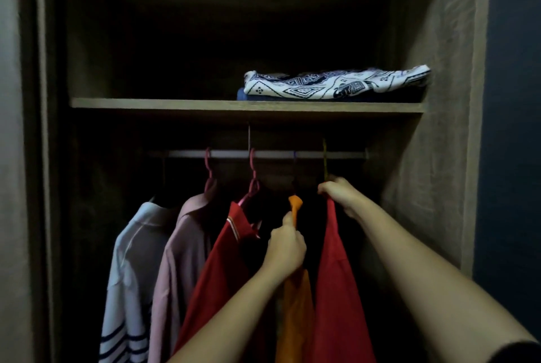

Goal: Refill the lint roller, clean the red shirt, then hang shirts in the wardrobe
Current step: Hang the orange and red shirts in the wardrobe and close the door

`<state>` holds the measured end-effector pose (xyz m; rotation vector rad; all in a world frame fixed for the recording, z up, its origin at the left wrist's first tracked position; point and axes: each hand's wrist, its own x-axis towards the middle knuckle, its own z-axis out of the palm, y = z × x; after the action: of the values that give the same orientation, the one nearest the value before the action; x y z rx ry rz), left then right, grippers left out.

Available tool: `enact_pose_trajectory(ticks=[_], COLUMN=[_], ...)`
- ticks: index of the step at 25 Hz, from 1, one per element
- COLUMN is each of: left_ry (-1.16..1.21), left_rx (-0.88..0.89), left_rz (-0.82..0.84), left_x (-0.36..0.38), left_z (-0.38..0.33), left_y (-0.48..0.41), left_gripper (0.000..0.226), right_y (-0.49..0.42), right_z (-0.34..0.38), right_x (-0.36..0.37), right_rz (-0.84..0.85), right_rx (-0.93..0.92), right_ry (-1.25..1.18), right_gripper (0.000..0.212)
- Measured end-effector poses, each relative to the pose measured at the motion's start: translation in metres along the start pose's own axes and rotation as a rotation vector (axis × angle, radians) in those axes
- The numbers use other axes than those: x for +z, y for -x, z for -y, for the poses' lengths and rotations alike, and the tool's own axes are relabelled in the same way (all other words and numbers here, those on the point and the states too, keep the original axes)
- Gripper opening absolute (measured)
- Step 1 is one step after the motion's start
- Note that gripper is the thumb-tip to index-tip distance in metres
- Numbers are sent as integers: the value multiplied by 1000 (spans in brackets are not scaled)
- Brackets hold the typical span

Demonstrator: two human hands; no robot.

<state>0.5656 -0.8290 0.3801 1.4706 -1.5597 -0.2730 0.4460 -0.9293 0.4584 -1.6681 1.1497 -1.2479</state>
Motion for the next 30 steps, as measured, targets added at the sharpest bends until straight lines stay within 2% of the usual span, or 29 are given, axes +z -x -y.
enact_pose_trajectory(ticks=[6, 8, 11, 12, 14, 16, 18, 20, 21, 22, 24, 25, 26, 27, 29, 30], left_ry=[11, -7, -47, -69, -114, -139, -180, -221, -206, -164, -125, -164, -211, -245, -219, -183], left_rx=[-7, -27, -22, -14, 4, 5, -39, -49, -14, 44, 170, 173, 119, 27, -148, -164], left_rz=[1, 0, 17, 25, 40, 78, 202, 326, 290, 150, -351, -566, -680, -688, -504, -388], left_x=[-5, -1, 9, 15, 31, 45, 54, 52, 45, 35, 5, -13, -31, -45, -50, -44], left_z=[10, 12, 24, 33, 53, 79, 105, 127, 133, 136, 135, 136, 135, 140, 151, 154], left_y=[-3, 0, 24, 37, 66, 97, 120, 133, 135, 133, 115, 104, 96, 90, 88, 93], left_gripper=[53, 62, 71, 69, 63, 49, 36, 30, 29, 31, 33, 35, 42, 51, 58, 54], right_y=[-6, 1, 49, 74, 120, 161, 188, 203, 207, 208, 207, 206, 205, 205, 208, 208], right_z=[-22, -21, -34, -47, -82, -122, -159, -189, -198, -204, -203, -198, -192, -187, -174, -171], right_x=[-1, -4, 2, 7, 15, 27, 37, 43, 43, 42, 38, 37, 37, 40, 51, 59], right_rz=[-51, -72, -67, -82, -202, -292, -287, -209, -186, -185, -215, -252, -303, -365, -457, -447], right_rx=[101, 120, 111, 91, 15, -41, -2, 92, 124, 125, 41, -45, -151, -272, -480, -533], right_ry=[41, 164, 544, 615, 612, 582, 576, 600, 604, 595, 547, 519, 498, 484, 458, 442], right_gripper=[21, 39, 86, 89, 72, 42, 29, 28, 30, 36, 56, 64, 68, 66, 60, 58])
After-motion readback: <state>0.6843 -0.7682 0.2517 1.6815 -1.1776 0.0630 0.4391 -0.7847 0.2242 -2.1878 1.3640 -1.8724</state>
